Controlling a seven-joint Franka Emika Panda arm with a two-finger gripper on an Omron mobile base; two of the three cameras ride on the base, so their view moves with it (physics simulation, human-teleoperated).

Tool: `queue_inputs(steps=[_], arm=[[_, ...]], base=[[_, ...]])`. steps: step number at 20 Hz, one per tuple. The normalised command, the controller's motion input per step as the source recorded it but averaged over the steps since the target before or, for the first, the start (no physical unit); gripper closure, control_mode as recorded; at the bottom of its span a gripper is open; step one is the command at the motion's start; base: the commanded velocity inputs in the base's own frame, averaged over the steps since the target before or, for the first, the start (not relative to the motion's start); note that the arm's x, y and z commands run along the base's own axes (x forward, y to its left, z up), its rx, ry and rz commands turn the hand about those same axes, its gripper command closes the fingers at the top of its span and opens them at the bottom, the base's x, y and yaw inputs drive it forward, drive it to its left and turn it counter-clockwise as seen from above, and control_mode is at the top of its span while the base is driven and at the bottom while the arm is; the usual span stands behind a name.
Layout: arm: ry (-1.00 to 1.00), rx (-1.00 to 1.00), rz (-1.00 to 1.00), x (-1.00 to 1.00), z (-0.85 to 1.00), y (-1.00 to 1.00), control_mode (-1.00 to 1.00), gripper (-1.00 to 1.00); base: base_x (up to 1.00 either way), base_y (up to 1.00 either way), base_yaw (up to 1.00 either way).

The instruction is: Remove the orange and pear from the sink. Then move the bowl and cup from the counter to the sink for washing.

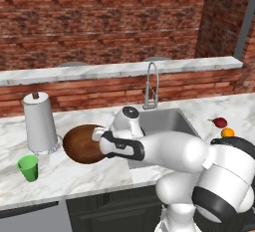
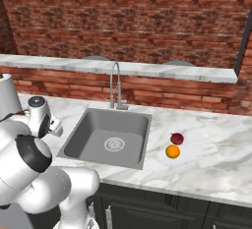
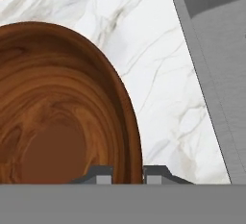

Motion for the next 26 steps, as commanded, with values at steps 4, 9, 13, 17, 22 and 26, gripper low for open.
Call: queue_inputs(steps=[4, 9, 13, 17, 22, 26], arm=[[0.00, 0.11, -0.02, -0.10, 0.21, -0.24, -1.00, 1.00], [0.00, 0.07, -0.01, -0.14, 0.23, -0.29, -1.00, 1.00], [0.02, 0.02, -0.01, -0.13, 0.23, -0.29, -1.00, 1.00], [0.06, 0.01, -0.01, -0.10, 0.23, -0.31, -1.00, 1.00], [0.10, 0.00, -0.01, -0.05, 0.22, -0.25, -1.00, 1.00], [0.12, 0.00, -0.02, -0.03, 0.18, -0.30, -1.00, 1.00]], base=[[0.00, 0.00, 0.00], [0.00, 0.00, 0.00], [0.00, 0.00, 0.00], [0.00, 0.00, 0.00], [0.00, 0.00, 0.00], [0.00, 0.00, 0.00]])
